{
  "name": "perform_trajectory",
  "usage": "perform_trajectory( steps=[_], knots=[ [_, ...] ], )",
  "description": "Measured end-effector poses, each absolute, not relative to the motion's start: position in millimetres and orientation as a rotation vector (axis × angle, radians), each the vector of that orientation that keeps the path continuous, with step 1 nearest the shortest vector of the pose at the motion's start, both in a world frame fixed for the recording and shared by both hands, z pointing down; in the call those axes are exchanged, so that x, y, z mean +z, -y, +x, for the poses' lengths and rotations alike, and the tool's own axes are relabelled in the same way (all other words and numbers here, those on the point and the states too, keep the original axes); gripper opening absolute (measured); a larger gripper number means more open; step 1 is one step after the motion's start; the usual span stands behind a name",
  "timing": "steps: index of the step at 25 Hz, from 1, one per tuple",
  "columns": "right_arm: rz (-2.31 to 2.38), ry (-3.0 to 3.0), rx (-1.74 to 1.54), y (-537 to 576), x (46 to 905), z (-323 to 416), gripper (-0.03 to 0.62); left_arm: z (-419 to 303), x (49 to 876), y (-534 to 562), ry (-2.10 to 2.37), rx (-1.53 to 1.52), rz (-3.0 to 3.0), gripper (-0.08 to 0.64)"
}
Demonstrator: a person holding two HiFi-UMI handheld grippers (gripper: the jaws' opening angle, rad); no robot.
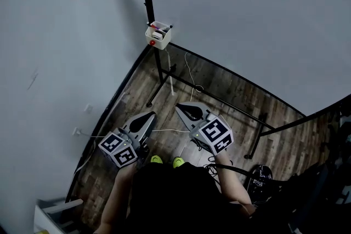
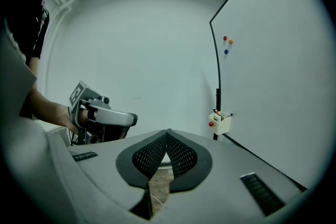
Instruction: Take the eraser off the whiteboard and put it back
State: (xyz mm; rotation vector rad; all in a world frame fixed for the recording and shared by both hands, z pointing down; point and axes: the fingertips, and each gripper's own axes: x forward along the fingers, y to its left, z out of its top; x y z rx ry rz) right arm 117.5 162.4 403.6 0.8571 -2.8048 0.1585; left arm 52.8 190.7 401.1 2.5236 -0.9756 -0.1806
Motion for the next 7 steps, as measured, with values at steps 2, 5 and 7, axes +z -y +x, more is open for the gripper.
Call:
perform_trajectory(
  steps=[2, 5, 7],
  knots=[
    [0.861, 2.803, 0.158, -160.8, 404.0, 117.9, -0.008, 55.0, 400.4, -188.6, 0.968, -0.181, 2.528, 0.011],
    [0.855, 2.799, 0.164, -162.1, 405.9, 117.2, -0.008, 58.1, 401.1, -189.6, 0.955, -0.176, 2.53, 0.011],
    [0.845, 2.796, 0.168, -163.8, 407.4, 116.5, -0.008, 59.5, 402.6, -190.5, 0.948, -0.172, 2.527, 0.011]
  ],
)
